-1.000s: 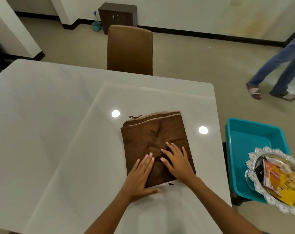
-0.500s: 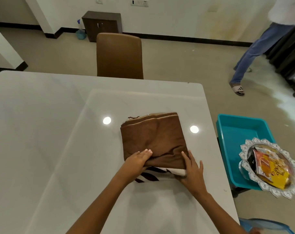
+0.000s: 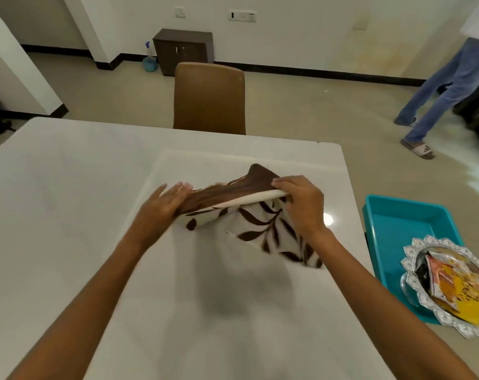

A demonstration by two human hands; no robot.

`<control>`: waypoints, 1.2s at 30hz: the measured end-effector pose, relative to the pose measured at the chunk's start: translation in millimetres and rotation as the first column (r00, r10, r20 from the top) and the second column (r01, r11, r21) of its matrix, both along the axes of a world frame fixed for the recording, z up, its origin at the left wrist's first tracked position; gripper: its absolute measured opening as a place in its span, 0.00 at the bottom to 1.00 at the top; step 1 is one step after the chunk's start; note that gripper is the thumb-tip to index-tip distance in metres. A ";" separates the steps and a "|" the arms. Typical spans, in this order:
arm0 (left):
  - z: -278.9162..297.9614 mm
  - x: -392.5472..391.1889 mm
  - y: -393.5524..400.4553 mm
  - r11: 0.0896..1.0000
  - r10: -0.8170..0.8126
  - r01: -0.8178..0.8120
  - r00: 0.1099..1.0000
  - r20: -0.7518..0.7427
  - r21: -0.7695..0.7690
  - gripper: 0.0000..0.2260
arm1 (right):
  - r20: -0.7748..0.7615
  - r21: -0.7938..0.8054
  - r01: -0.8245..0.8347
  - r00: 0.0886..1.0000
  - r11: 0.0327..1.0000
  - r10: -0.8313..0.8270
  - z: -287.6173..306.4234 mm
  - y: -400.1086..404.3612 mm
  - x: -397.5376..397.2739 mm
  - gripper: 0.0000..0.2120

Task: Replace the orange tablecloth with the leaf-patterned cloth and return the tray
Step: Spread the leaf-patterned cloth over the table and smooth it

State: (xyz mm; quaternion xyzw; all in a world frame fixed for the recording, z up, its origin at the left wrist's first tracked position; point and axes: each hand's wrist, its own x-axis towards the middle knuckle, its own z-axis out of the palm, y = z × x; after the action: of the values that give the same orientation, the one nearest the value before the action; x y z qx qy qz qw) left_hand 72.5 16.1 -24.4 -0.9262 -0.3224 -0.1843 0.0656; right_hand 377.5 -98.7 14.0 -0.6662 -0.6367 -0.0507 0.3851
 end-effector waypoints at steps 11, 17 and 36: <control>-90.7 -70.3 -96.0 0.848 0.005 -0.172 0.949 -0.316 -0.501 0.41 | 0.059 -0.451 -0.388 0.886 0.804 0.460 -151.0 -111.6 -39.4 0.19; -125.4 18.2 -103.3 0.714 0.390 -0.429 0.900 -0.194 -0.553 0.39 | 0.206 -0.618 0.025 0.970 0.786 0.131 -171.2 -83.2 -34.3 0.31; -152.5 36.1 -58.6 0.748 0.468 -0.489 0.868 -0.166 -0.449 0.30 | 0.163 -0.634 0.073 0.986 0.770 0.040 -183.7 -46.6 -30.0 0.30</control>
State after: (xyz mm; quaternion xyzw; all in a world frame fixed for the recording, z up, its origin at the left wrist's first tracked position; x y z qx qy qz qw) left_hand 108.6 -42.5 -176.8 -0.8031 -0.5823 -0.0563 -0.1127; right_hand 347.5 -145.3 -169.8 -0.7562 -0.6401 0.1093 0.0810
